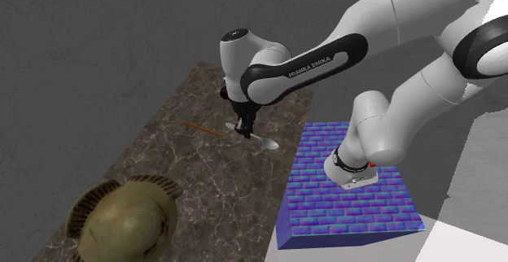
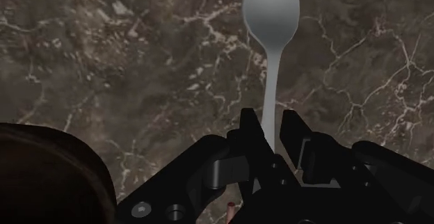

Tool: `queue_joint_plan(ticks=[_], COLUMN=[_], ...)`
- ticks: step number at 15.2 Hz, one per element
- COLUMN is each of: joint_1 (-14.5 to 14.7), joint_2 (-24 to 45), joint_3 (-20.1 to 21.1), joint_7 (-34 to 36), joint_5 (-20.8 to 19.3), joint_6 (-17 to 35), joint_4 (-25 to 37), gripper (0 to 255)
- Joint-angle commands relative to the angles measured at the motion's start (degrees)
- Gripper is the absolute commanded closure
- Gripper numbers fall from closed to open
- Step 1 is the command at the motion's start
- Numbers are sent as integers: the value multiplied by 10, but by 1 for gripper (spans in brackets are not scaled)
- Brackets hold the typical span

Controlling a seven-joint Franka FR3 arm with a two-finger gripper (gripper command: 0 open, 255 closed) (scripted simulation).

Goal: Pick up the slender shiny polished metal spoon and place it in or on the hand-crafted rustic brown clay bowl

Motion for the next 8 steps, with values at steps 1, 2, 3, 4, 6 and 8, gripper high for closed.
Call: queue_joint_plan(ticks=[1,2,3,4,6,8], joint_1=[0,0,-1,-1,-1,-1], joint_2=[-5,-8,-12,-14,-20,-24], joint_3=[0,1,1,1,1,1], joint_7=[3,5,7,8,11,14], joint_5=[-1,-2,-3,-4,-5,-6], joint_6=[-16,-25,-33,-41,-57,-73], joint_4=[11,16,22,27,38,50], gripper=[255,255,255,255,255,255])
